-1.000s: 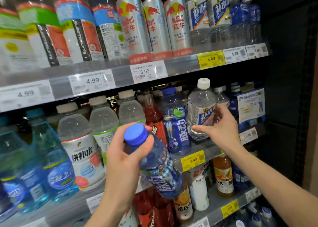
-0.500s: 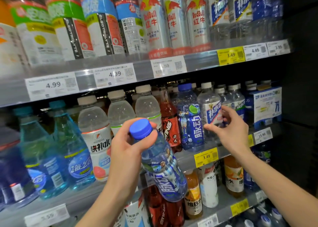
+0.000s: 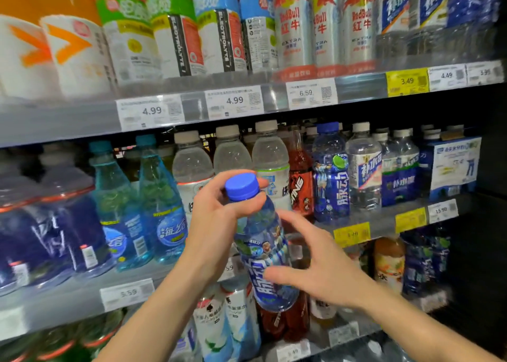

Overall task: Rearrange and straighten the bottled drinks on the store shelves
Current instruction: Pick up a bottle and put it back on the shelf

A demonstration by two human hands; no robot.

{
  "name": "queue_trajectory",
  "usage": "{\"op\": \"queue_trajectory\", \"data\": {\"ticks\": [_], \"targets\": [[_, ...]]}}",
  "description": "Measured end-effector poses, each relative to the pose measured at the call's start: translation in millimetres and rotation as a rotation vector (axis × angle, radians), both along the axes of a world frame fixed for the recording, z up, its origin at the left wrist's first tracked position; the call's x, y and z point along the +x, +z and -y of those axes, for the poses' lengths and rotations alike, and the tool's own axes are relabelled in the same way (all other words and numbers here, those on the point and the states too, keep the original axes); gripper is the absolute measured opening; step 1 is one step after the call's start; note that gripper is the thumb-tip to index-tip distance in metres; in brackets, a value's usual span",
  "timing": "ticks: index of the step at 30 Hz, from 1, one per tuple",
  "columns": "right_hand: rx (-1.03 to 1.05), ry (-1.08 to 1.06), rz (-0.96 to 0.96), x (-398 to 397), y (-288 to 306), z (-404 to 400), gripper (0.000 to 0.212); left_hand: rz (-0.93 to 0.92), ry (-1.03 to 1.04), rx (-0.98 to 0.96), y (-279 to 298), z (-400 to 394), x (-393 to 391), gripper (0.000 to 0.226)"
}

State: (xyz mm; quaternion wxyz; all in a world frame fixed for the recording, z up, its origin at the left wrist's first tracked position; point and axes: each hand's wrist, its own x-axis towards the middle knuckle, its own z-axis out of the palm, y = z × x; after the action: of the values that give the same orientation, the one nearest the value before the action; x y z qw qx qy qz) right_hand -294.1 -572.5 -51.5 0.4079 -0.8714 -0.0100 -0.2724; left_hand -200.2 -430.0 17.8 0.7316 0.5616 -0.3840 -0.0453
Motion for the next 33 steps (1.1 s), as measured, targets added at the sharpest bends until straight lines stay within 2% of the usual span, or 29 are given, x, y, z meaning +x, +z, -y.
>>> {"op": "queue_trajectory", "data": {"ticks": [2,5,8,10,13,20,22,24,26,30,33], "targets": [[0.059,0.053,-0.014,8,-2,-20,0.086,-0.023,-0.001,0.004,1,-14,2,0.038],[0.225,0.121,0.026,15,0,-48,0.069,-0.025,-0.016,0.044,5,-41,8,0.04],[0.299,0.195,0.054,24,-3,-77,0.063,-0.037,-0.026,0.105,7,-77,17,0.062],[0.347,0.228,0.067,34,-5,-98,0.062,-0.022,0.017,0.088,2,-105,28,0.067],[0.399,0.269,0.092,54,-5,-132,0.064,0.032,0.138,0.109,-22,-155,39,0.069],[0.397,0.358,0.119,96,14,-219,0.061,0.192,0.351,0.353,-64,-252,33,0.062],[0.411,0.399,0.128,108,16,-243,0.062,0.213,0.438,0.38,-70,-270,35,0.071],[0.44,0.433,0.136,121,15,-267,0.06,0.237,0.525,0.412,-74,-287,40,0.09],[0.45,0.47,0.132,132,15,-292,0.064,0.254,0.609,0.402,-77,-306,47,0.099],[0.45,0.54,0.129,151,17,-337,0.069,0.296,0.808,0.352,-81,-348,62,0.095],[0.443,0.582,0.122,161,19,-363,0.064,0.313,0.917,0.309,-82,-374,71,0.091]]}}
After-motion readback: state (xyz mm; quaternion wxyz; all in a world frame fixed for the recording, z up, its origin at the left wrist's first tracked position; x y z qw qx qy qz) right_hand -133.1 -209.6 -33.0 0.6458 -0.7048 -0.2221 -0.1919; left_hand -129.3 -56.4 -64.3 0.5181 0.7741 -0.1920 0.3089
